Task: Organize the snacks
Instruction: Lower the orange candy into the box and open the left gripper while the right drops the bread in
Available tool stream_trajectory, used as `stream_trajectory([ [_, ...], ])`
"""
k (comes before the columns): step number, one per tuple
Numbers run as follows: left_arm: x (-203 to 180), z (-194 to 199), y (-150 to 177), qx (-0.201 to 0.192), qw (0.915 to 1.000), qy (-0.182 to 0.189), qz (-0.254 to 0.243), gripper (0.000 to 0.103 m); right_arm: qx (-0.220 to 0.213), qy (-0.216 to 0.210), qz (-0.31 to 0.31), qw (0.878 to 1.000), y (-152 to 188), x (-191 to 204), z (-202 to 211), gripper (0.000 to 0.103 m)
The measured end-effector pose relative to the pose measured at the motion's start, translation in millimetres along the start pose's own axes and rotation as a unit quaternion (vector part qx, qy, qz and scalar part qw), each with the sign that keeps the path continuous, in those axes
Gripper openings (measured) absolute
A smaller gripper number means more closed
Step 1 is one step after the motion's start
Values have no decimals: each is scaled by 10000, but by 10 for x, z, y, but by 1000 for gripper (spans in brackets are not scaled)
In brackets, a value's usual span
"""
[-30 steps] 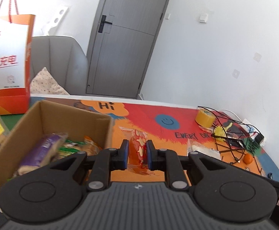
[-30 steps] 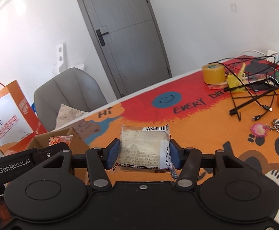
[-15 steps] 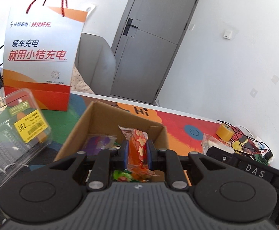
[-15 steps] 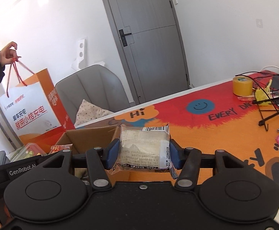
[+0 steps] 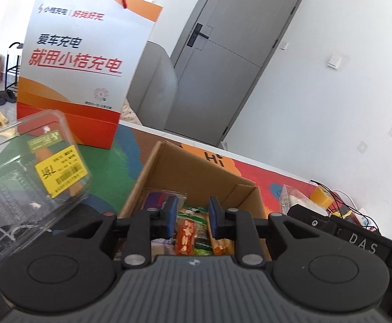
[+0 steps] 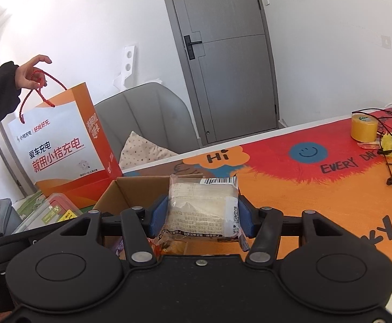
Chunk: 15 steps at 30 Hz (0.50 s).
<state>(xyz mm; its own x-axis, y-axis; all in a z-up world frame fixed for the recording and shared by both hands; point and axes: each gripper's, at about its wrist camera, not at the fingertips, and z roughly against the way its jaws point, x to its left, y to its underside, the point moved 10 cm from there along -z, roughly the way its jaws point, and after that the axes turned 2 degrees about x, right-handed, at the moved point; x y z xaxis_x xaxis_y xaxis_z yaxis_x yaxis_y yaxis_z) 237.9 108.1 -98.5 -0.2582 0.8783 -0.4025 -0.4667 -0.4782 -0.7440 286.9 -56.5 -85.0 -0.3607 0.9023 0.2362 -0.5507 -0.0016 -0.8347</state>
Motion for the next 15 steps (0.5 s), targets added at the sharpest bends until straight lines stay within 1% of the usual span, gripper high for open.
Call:
stream_trajectory([
  [4, 101, 98, -47, -50, 9999, -110, 10, 23, 61, -98, 9, 9999, 12, 105, -55, 54],
  [7, 188, 174, -82, -94, 9997, -239, 25, 26, 92, -195, 38, 9998, 14, 217, -88, 54],
  [13, 379, 308, -144, -154, 9989, -432, 67, 41, 136, -424, 9, 9990, -11, 461, -132, 56],
  [15, 399, 340, -149, -155, 9988, -464, 57, 49, 170, -647, -108, 9977, -20, 529, -141, 64],
])
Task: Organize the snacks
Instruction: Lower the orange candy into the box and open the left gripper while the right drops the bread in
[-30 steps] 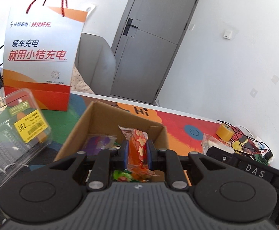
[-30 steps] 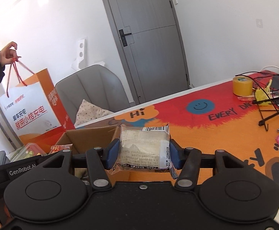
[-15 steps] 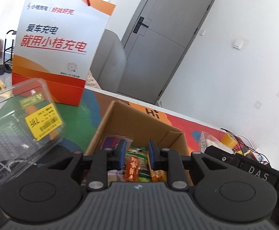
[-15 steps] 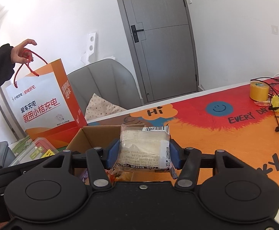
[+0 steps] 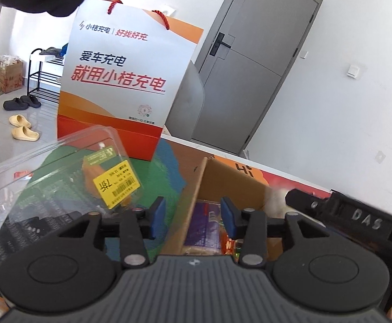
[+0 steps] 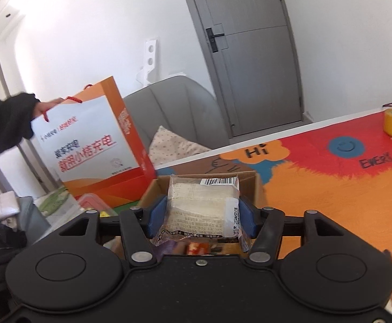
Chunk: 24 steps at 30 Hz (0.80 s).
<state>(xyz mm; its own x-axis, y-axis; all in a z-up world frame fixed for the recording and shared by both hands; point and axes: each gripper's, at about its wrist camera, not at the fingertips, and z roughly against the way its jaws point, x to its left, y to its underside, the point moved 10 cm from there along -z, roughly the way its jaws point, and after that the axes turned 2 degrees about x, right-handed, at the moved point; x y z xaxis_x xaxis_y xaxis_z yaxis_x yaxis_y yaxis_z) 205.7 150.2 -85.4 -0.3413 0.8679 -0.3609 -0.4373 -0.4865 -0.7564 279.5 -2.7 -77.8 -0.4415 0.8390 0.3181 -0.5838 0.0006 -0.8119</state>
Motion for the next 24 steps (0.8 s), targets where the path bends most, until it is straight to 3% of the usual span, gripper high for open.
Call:
stream_trajectory([
  [2, 11, 23, 3, 12, 10000, -16, 9, 55, -75, -120, -138, 9998, -23, 7, 32, 70],
  [7, -59, 80, 3, -22, 10000, 50, -17, 72, -166, 94, -168, 9997, -56, -115, 183, 71],
  [12, -190, 152, 32, -63, 9998, 83, -190, 88, -160, 326, -132, 9993, -12, -273, 349, 82],
  [24, -507, 294, 167, 93, 9982, 156, -577, 96, -214, 543, -279, 9979, 75, -652, 763, 94],
])
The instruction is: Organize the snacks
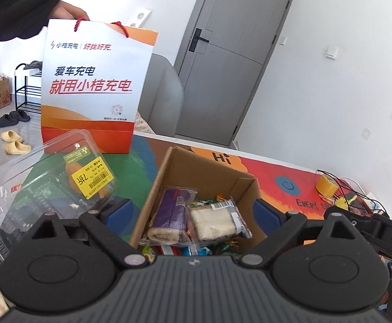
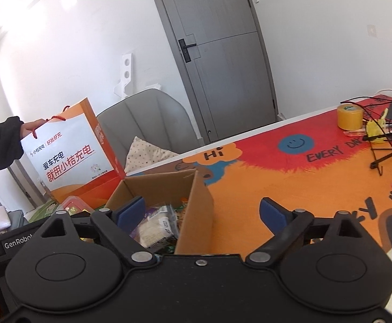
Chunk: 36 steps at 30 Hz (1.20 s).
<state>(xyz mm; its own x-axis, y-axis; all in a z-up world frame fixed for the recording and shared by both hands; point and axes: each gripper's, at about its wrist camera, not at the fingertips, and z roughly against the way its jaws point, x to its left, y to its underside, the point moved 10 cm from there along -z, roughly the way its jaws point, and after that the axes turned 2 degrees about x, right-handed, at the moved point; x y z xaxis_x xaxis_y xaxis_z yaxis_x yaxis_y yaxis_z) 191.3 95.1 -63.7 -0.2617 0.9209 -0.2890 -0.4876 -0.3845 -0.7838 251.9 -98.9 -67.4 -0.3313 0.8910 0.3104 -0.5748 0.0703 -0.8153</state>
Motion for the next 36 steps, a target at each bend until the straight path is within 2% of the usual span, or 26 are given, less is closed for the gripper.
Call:
stream_trajectory([
  [7, -240, 134, 129, 137, 9989, 180, -411, 98, -77, 112, -80, 9999, 26, -206, 290, 103],
  [20, -436, 475, 348, 290, 9935, 303, -1058, 102, 29, 308, 40, 9995, 220, -381, 749, 103],
  [27, -430, 616, 391, 364, 9913, 321, -1227, 102, 81, 429, 42, 9990, 343, -445, 941, 103],
  [36, -377, 805, 380, 328, 9906, 285, -1295, 102, 26, 567, 130, 9983, 306, -439, 1162, 103],
])
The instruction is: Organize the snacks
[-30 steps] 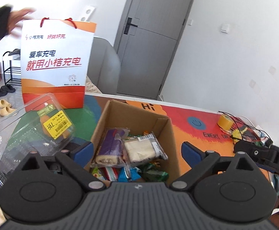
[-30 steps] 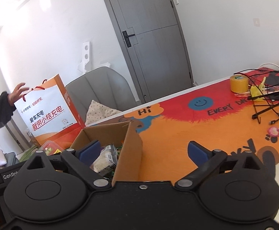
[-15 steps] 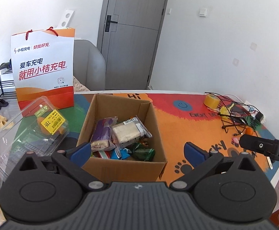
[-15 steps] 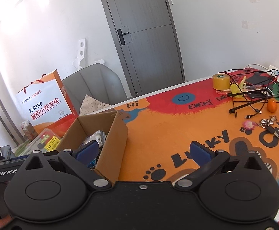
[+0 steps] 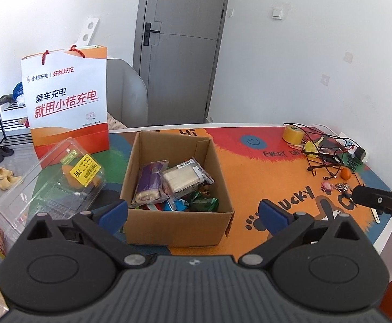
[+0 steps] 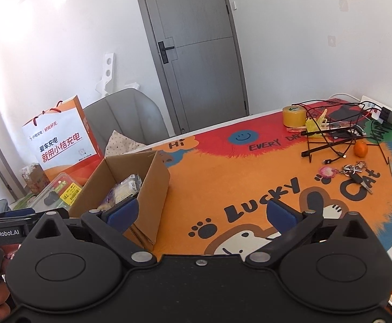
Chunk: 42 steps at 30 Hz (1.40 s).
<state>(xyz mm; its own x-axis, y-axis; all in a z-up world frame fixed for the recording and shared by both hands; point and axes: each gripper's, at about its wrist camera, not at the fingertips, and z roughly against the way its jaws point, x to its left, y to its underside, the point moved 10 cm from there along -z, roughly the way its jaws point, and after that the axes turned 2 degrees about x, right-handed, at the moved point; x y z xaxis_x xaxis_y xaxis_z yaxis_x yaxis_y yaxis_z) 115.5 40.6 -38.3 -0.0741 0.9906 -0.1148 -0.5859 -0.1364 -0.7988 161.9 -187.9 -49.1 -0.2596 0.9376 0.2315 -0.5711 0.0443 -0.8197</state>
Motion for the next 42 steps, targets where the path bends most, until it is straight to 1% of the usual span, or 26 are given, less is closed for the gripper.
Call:
stream_trajectory([
  [6, -43, 108, 16, 3, 9999, 1, -167, 102, 3, 13, 75, 10000, 12, -11, 126, 103],
  [15, -38, 262, 4, -76, 9996, -20, -257, 102, -1, 59, 130, 9999, -8, -18, 255, 103],
  [24, 21, 342, -27, -126, 9997, -8, -204, 102, 130, 46, 212, 9997, 11, 30, 273, 103],
  [42, 47, 356, -16, -111, 9998, 18, -187, 103, 156, 35, 252, 9996, 24, 47, 279, 103],
])
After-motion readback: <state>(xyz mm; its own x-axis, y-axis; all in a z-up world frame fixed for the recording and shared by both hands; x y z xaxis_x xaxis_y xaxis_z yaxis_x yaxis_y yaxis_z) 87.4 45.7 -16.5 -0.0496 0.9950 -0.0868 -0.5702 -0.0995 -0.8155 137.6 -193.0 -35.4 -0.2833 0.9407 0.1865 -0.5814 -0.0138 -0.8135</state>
